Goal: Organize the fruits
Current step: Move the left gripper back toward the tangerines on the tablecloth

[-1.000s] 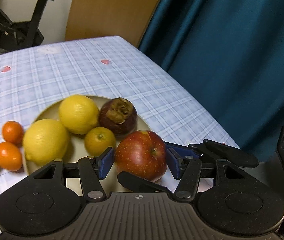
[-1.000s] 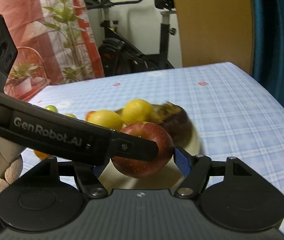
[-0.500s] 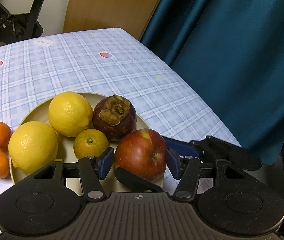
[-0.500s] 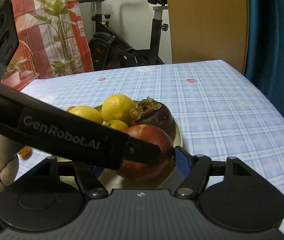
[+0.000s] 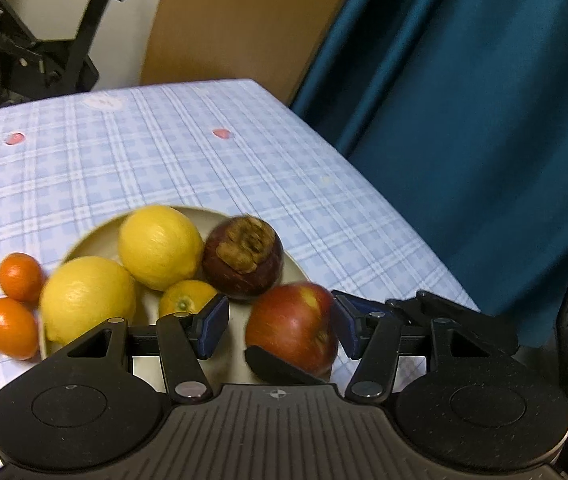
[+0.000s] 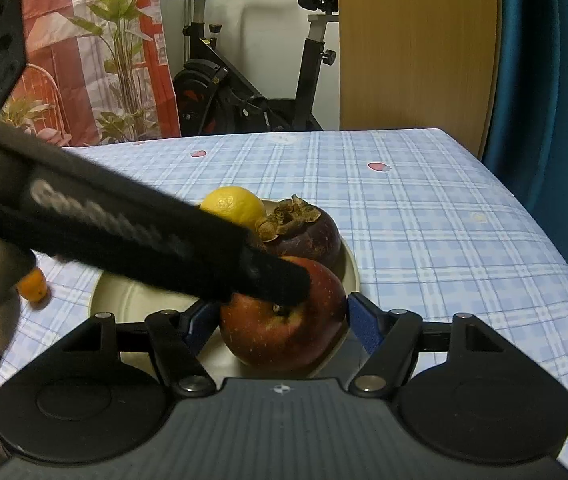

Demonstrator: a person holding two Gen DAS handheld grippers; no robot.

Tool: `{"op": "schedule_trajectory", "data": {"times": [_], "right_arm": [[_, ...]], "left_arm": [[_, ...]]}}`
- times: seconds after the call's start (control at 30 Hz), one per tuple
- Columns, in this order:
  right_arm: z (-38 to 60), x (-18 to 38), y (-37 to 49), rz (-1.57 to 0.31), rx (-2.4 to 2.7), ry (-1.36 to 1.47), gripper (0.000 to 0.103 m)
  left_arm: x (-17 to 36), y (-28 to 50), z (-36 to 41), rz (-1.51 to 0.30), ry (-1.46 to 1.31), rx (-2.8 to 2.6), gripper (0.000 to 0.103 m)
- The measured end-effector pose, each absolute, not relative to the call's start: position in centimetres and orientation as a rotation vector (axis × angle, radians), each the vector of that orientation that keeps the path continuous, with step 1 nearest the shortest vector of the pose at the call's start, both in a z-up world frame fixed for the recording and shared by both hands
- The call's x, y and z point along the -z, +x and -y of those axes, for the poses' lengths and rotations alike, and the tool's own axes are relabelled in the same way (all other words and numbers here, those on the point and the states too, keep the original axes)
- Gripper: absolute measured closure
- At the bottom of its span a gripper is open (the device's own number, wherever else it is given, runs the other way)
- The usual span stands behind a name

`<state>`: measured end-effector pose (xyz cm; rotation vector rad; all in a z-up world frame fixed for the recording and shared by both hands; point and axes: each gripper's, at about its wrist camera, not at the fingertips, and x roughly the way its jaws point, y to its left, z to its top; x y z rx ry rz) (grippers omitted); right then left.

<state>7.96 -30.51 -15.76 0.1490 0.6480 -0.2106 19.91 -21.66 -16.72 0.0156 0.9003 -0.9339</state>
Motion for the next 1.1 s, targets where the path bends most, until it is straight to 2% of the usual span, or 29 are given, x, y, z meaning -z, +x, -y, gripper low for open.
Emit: {"op": "schedule_trajectory", "data": {"times": [0.53,1.03,1.1], "right_arm": [[28.5,13.6,6.5,-0.529,0.196,0.121,0.031],[24.0,11.9,9.6,-0.501,-0.014,0.087,0.031],[23.1,11.8,10.5,-0.505,-0.042,0.075,0.036]], "left_arm": [[12.7,19.8,9.3,-0.742,-0.173,0.618,0.043],[9.5,21.7,0.7,-0.630,-0.143,0.470,0.043],[9.1,22.2,-0.1,-0.615,-0.128,0.458,0.043]]}}
